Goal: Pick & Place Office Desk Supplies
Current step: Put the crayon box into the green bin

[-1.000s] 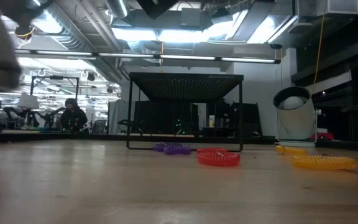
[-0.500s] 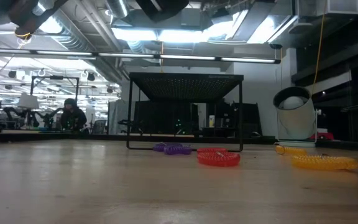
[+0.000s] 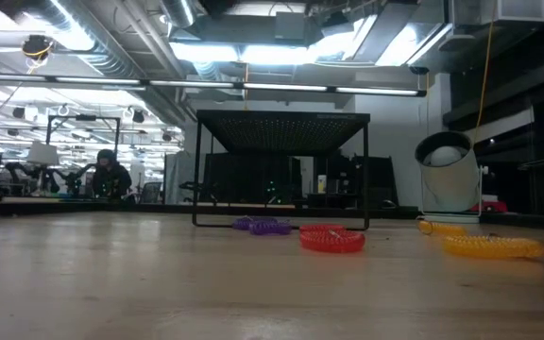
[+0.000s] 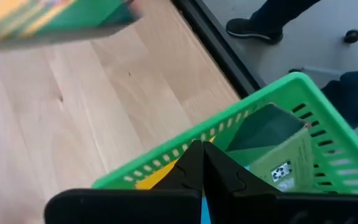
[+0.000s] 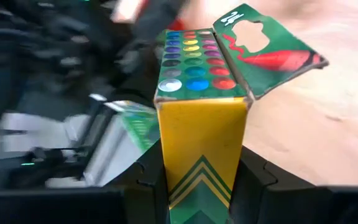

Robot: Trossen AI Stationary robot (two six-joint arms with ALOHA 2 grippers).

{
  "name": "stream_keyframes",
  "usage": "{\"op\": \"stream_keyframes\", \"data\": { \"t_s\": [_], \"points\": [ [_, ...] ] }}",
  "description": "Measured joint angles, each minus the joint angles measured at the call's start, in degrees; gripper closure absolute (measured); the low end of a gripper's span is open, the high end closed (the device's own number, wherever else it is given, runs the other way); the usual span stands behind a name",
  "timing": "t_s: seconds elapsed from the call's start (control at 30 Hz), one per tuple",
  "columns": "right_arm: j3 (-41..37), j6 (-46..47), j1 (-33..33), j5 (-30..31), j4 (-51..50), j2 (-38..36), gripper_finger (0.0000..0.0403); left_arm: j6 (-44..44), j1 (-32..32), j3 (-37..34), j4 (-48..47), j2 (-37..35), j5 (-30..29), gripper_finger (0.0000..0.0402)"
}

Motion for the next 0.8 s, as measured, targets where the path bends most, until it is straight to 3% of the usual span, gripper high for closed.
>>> {"op": "stream_keyframes", "data": {
  "t_s": [0.4,0.8],
  "points": [
    [0.02,-0.42,-0.21,-1.1,4.91,0.0,0.029,-6.59,-4.6,-0.11,-8.53,-4.99,-1.41,0.04],
    [0.07,1.86,-0.61,-1.24,14.21,1.26,0.029,-8.69,-7.55,-0.12,-9.24,-4.97,-4.16,0.04]
  ]
}}
